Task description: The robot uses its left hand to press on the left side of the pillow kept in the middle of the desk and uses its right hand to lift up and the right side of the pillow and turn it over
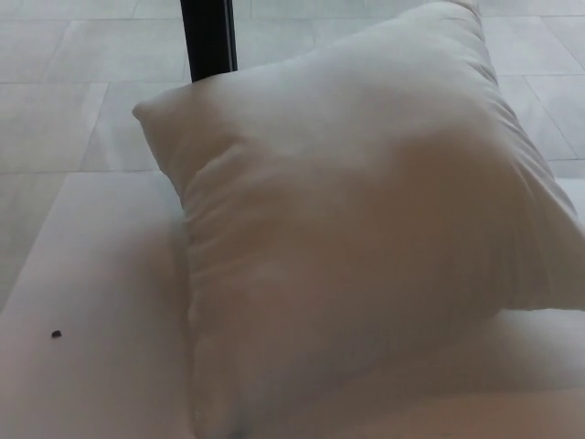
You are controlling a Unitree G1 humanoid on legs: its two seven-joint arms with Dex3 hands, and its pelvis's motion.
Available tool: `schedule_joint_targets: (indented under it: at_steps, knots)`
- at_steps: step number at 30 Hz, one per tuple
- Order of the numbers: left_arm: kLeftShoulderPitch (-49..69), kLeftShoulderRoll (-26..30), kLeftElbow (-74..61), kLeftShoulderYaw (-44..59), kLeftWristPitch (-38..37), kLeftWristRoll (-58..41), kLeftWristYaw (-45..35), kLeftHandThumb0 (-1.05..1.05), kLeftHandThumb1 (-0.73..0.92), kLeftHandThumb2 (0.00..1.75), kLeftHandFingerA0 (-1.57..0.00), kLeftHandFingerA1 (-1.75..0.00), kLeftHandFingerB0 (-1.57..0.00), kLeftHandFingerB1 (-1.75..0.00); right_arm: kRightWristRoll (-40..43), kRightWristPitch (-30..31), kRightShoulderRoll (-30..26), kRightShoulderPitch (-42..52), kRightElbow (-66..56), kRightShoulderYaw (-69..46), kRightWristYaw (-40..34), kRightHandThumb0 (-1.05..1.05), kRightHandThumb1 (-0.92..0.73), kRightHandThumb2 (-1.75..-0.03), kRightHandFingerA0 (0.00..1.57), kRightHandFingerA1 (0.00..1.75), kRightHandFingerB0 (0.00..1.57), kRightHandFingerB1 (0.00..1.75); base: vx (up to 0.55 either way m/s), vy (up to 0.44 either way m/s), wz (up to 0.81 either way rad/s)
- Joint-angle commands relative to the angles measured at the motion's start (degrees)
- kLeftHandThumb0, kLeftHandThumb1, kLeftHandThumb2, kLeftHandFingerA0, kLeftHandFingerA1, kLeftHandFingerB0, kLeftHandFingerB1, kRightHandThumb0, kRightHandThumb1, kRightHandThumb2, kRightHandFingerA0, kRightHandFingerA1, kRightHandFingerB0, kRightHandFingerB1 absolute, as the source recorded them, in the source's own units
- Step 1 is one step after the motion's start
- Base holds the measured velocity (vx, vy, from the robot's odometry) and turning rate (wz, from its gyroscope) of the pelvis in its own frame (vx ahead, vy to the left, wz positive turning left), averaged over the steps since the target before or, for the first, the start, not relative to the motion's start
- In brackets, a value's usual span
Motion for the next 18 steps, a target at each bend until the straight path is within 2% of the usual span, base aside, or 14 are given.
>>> schedule_joint_targets:
  at_steps: [1, 2, 3, 4, 5, 6, 7, 10, 12, 14, 15, 16, 17, 18]
  knots:
    - [-0.4, 1.3, 0.5, -0.3, -1.9, 0.2, -0.6, -0.60, 0.48, 0.55, -0.61, -1.17, -0.15, -0.70, 1.3, -4.0, -1.7, 0.8, 0.7, 1.8, 0.4, -0.66, -0.62, -0.59, 0.95, 1.47, 0.29, 0.40, 0.00, 0.000, 0.00]
    - [-0.1, 1.1, 0.0, -0.7, -2.2, 0.6, 0.1, -0.63, 0.38, 0.77, -0.78, -1.10, -0.17, -0.65, 1.6, -4.2, -1.8, 0.7, 1.1, 1.9, 0.3, -0.79, -0.51, -0.87, 1.01, 1.37, 0.26, 0.50, 0.00, 0.000, 0.00]
    - [-0.1, 1.1, 0.0, -0.7, -2.3, 0.6, 0.1, -0.63, 0.38, 0.77, -0.78, -1.10, -0.17, -0.65, 1.8, -4.4, -1.9, 0.7, 1.3, 2.1, 0.2, -0.79, -0.51, -0.87, 1.01, 1.37, 0.26, 0.50, 0.00, 0.000, 0.00]
    - [0.4, 0.8, 0.0, -0.1, -1.6, -0.3, -0.5, -0.60, 0.38, 0.75, -0.78, -1.09, -0.18, -0.64, 1.3, -5.0, -2.3, 0.4, 2.2, 2.7, 0.1, -0.67, -0.55, -0.61, 0.92, 1.44, 0.31, 0.41, 0.00, 0.000, 0.00]
    - [0.8, 0.9, 0.0, -0.5, -2.3, 0.0, -1.0, -0.62, 0.39, 0.76, -0.76, -1.08, -0.18, -0.64, 1.2, -5.3, -2.5, 0.5, 2.2, 3.3, 0.2, -0.68, -0.58, -0.62, 0.93, 1.47, 0.31, 0.41, 0.00, 0.000, 0.00]
    - [1.1, 0.7, -0.6, -0.4, -2.0, -0.2, -1.0, -0.59, 0.49, 0.55, -0.62, -1.13, -0.16, -0.68, 1.4, -5.4, -2.4, 0.7, 1.8, 3.4, 0.3, -0.76, -0.49, -0.88, 1.13, 1.47, 0.30, 0.52, 0.00, 0.000, 0.00]
    - [1.2, 0.6, -0.8, 0.0, -1.9, -0.7, -1.5, -0.63, 0.38, 0.77, -0.55, -0.96, -0.17, -0.64, 1.8, -5.5, -2.4, 0.8, 1.7, 3.5, 0.7, -0.64, -0.58, -0.63, 0.95, 1.64, 0.31, 0.41, 0.00, 0.000, 0.00]
    - [1.7, 0.9, -1.3, -0.8, -2.3, 0.0, -2.0, -0.66, 0.39, 0.78, -0.55, -1.00, -0.18, -0.65, 1.5, -6.1, -2.7, 1.1, 1.6, 4.8, 0.9, -0.68, -0.60, -0.64, 0.91, 1.70, 0.29, 0.41, 0.00, 0.000, 0.00]
    - [1.8, 0.9, -1.5, -1.0, -2.3, 0.2, -1.7, -0.61, 0.51, 0.56, -0.42, -1.02, -0.16, -0.70, 1.1, -6.5, -2.9, 1.3, 1.9, 5.8, 0.5, -0.74, -0.63, -0.64, 0.93, 1.60, 0.30, 0.41, 0.00, 0.000, 0.00]
    - [2.2, 0.9, -1.5, -1.6, -3.2, 0.9, -1.8, -0.64, 0.53, 0.56, -0.39, -0.96, -0.16, -0.70, 0.7, -7.3, -3.0, 1.6, 2.3, 6.9, 0.1, -0.74, -0.64, -0.64, 0.95, 1.60, 0.30, 0.40, 0.00, 0.000, 0.00]
    - [2.1, 0.5, -2.0, -1.0, -2.5, 0.0, -1.3, -0.65, 0.39, 0.79, -0.60, -1.02, -0.18, -0.65, 1.5, -6.4, -3.0, 1.5, 2.0, 6.7, 0.0, -0.75, -0.62, -0.64, 0.93, 1.63, 0.31, 0.40, 0.00, 0.000, 0.00]
    - [2.5, 0.4, -2.5, -0.9, -2.4, -0.1, -1.3, -0.65, 0.39, 0.79, -0.60, -1.02, -0.18, -0.65, 1.6, -6.3, -3.2, 1.4, 2.0, 6.9, 0.0, -0.75, -0.62, -0.64, 0.93, 1.63, 0.31, 0.40, 0.00, 0.000, 0.00]
    - [2.3, 0.4, -2.1, -0.7, -2.2, -0.3, -1.3, -0.62, 0.49, 0.55, -0.55, -0.99, -0.18, -0.68, 1.9, -6.9, -3.1, 1.4, 2.3, 7.0, 0.4, -0.75, -0.64, -0.65, 0.93, 1.50, 0.30, 0.39, 0.00, 0.000, 0.00]
    - [2.3, 0.4, -2.1, -0.7, -2.2, -0.3, -1.3, -0.62, 0.49, 0.55, -0.55, -0.99, -0.18, -0.68, 1.9, -6.9, -3.1, 1.4, 2.3, 7.0, 0.4, -0.75, -0.64, -0.65, 0.93, 1.50, 0.30, 0.39, 0.00, 0.000, 0.00]
